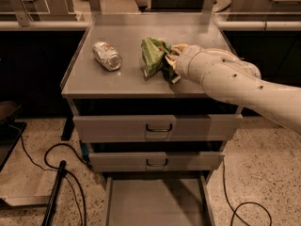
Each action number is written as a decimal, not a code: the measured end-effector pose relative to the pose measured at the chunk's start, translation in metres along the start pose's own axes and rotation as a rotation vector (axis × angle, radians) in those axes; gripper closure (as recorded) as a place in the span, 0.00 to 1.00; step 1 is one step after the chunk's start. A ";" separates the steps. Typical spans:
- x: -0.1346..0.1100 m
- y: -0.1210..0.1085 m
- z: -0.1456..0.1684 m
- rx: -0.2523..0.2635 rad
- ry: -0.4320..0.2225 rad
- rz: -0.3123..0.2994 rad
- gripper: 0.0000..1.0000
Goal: Pick green jalapeno chip bag from bottom drawer and place on counter
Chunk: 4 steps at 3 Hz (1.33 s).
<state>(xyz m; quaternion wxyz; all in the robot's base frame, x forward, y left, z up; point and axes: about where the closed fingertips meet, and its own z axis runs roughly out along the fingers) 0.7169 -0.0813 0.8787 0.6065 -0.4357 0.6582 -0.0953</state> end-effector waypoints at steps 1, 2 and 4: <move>0.000 0.000 0.000 0.000 0.000 0.000 0.42; 0.000 0.000 0.000 0.000 0.000 0.000 0.18; 0.000 0.000 0.000 0.000 0.000 0.000 0.00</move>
Offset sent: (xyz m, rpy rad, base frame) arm 0.0000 0.0000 0.0000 0.0000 0.0000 0.0000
